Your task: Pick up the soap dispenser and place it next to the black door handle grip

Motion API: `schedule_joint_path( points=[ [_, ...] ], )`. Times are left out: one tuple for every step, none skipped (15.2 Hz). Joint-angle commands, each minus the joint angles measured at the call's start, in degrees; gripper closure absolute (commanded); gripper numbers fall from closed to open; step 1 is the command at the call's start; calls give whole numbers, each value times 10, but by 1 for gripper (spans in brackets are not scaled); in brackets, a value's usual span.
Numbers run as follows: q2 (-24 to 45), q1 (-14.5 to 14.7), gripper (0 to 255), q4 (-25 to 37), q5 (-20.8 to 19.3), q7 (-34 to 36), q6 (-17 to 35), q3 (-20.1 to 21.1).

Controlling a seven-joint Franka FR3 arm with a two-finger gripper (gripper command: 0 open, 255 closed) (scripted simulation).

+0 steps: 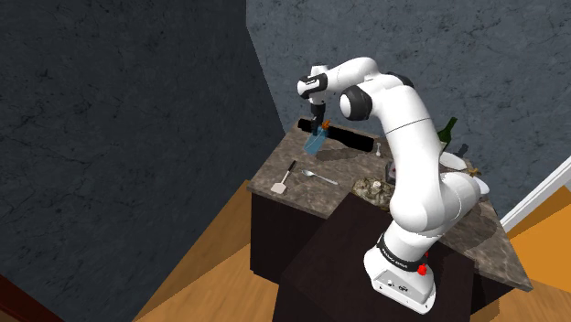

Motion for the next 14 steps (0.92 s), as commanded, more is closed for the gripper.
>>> schedule_joint_path(
  points=[
    [7,0,255,-3,1,0,10,1],
    [11,-1,255,-4,2,0,15,2],
    [15,-1,255,-4,3,1,20,2],
    [19,-1,255,-5,3,1,25,3],
    [24,-2,255,-5,4,1,29,4],
    [28,-2,255,-5,5,1,33,4],
    [28,-2,255,-5,5,1,33,5],
    [28,-2,255,-5,5,1,33,5],
    [28,-2,255,-5,5,1,33,5],
    [28,-2,255,-5,5,1,33,4],
    [28,-2,255,-5,5,1,33,4],
    [28,-2,255,-5,5,1,33,4],
    [28,-2,255,-5,5,1,33,4],
    [28,-2,0,-5,5,1,33,4]
  ],
)
